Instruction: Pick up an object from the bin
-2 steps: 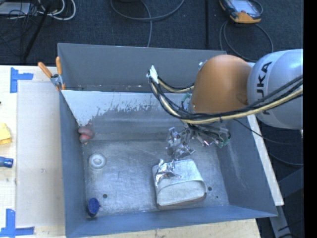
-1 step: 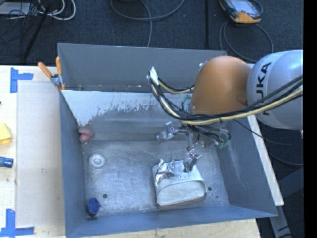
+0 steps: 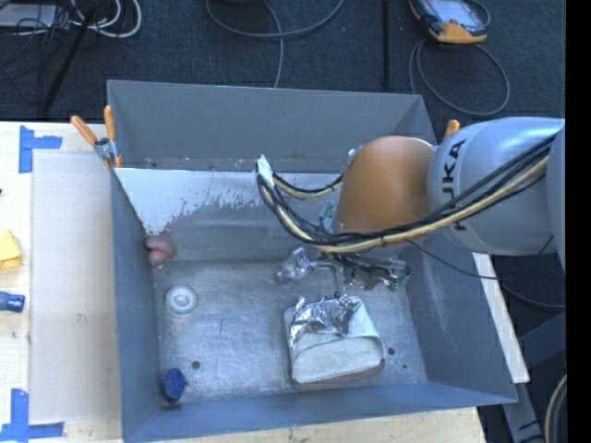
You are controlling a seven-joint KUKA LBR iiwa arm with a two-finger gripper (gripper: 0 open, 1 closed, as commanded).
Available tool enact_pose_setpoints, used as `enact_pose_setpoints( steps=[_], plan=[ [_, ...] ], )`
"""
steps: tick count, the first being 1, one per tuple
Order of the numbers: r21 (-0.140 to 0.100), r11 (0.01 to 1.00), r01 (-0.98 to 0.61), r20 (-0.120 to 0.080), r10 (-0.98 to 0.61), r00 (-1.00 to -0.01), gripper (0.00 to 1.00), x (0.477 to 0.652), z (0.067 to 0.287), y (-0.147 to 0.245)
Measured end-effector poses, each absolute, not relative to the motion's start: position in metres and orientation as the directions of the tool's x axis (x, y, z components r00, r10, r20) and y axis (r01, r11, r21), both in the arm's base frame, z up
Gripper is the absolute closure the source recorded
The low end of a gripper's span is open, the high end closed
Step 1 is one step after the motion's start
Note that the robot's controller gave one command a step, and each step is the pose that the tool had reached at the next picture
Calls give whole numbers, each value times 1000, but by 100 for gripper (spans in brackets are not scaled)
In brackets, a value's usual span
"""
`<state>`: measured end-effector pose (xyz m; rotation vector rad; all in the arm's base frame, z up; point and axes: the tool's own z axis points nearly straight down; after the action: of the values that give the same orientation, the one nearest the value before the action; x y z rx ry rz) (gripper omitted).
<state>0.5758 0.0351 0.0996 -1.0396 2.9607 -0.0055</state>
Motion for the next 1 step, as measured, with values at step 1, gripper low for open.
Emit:
enact_pose_setpoints(
  steps=[1],
  plan=[
    [-8,521,-853,-5,-853,-521,0,578,97,39]
  ],
)
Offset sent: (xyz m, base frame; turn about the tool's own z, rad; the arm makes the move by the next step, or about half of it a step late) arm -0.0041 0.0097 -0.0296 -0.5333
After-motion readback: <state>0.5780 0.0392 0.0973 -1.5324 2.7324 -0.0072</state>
